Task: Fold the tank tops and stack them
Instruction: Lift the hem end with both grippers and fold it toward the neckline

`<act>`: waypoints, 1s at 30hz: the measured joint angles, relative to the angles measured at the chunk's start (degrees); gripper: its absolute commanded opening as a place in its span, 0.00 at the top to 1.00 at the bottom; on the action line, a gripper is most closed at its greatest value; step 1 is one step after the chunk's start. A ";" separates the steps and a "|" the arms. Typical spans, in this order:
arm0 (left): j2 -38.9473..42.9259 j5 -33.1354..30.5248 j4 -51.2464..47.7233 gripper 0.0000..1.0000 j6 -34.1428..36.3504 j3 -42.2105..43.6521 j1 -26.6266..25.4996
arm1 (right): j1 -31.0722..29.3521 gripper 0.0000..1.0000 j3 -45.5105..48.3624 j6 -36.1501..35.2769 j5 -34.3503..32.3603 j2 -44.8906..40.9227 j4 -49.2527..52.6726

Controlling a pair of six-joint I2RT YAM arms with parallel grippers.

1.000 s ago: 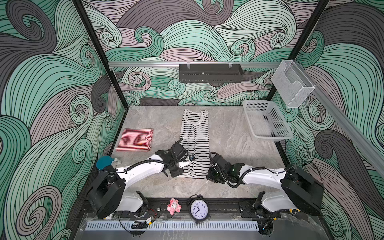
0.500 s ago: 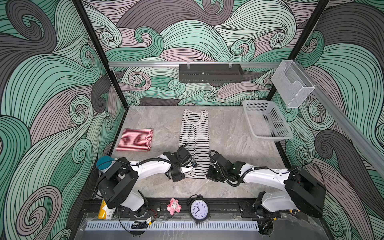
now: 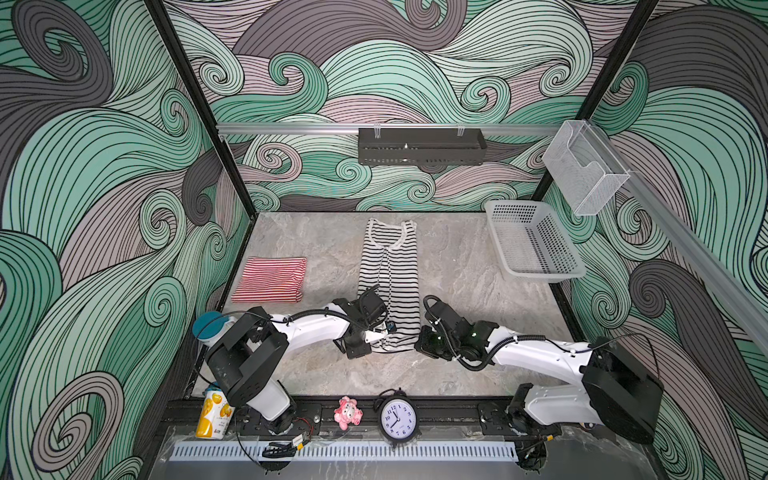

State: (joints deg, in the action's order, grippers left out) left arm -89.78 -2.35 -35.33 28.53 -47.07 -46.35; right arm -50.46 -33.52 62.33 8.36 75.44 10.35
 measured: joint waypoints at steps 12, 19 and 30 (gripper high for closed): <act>8.33 9.38 -13.90 1.00 0.68 -2.99 -4.59 | -3.98 1.00 0.83 -0.20 -1.95 -11.67 6.36; 17.42 10.38 -23.08 1.00 0.63 -9.35 -4.96 | -9.99 1.00 -4.26 0.26 -6.36 -16.98 15.76; 18.10 -1.60 -24.65 1.00 3.39 -17.11 -3.56 | -5.79 1.00 -23.02 -6.78 -9.68 -12.22 23.85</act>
State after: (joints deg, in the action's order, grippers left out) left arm -71.68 -3.95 -59.99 31.92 -64.18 -49.91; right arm -56.25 -56.53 55.55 -1.32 63.22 34.20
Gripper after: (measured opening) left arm 0.046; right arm 0.048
